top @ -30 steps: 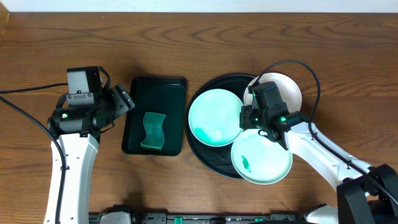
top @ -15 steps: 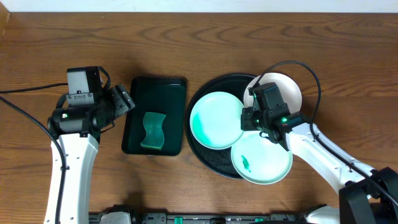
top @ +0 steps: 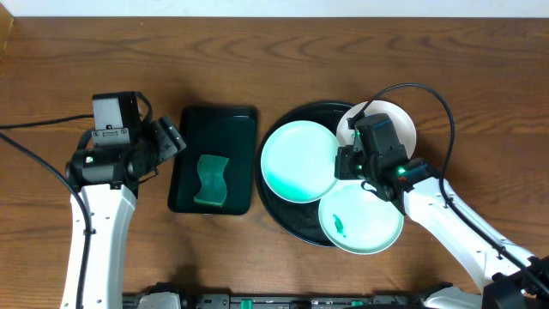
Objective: Clean dirty plates on tray and stack at the side
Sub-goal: 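Grasp the cleaned pale green plate rim with the right gripper, then lift the pale green plate and swing it left over the black tray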
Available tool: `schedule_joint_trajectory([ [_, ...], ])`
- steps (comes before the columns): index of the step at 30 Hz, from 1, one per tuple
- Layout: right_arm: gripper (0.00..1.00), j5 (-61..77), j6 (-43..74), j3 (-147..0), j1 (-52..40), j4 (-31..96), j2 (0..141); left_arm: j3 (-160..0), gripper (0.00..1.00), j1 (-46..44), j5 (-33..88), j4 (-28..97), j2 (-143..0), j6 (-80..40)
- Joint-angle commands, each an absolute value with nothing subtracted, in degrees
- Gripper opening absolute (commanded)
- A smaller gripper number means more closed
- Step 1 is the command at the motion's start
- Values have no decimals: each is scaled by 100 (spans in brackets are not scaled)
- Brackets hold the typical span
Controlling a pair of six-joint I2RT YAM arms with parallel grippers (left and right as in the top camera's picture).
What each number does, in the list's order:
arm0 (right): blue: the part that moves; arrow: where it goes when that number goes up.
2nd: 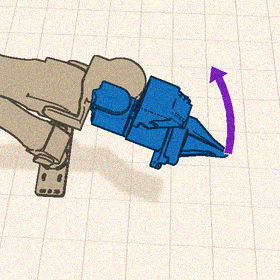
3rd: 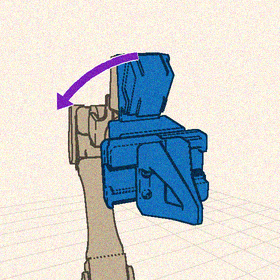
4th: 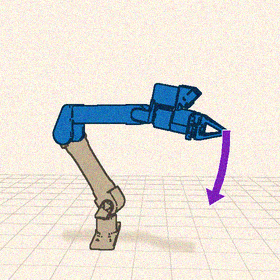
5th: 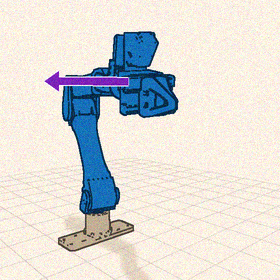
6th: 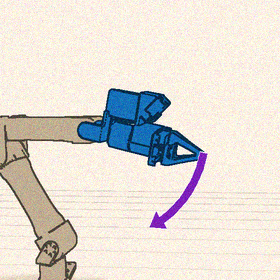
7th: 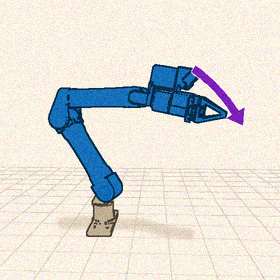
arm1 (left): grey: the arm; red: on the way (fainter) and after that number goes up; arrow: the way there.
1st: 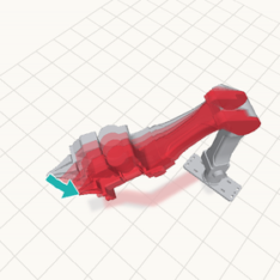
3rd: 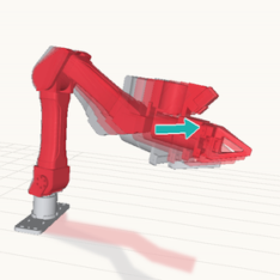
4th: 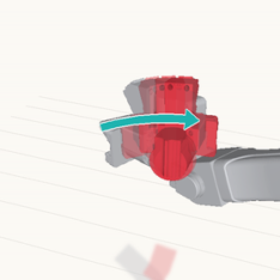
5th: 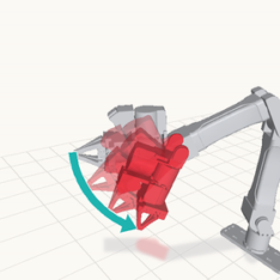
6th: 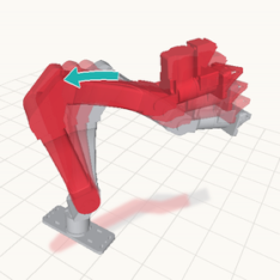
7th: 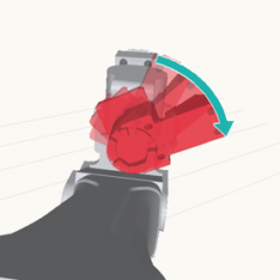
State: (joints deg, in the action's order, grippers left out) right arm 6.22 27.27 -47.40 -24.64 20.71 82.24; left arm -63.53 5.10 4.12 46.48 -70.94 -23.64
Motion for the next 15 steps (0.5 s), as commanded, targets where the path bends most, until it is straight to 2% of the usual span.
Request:
schedule_joint_trajectory([
  [1, 1, 720, 3212, -4733, -2443, 2060, 8132, -6436, 83, 534, 379, 4668, -7085, -2368],
  [15, 1, 709, 3642, -5979, -2547, 2624, 8219, -6436, 83, 534, 379, 4668, -7085, -2368],
])
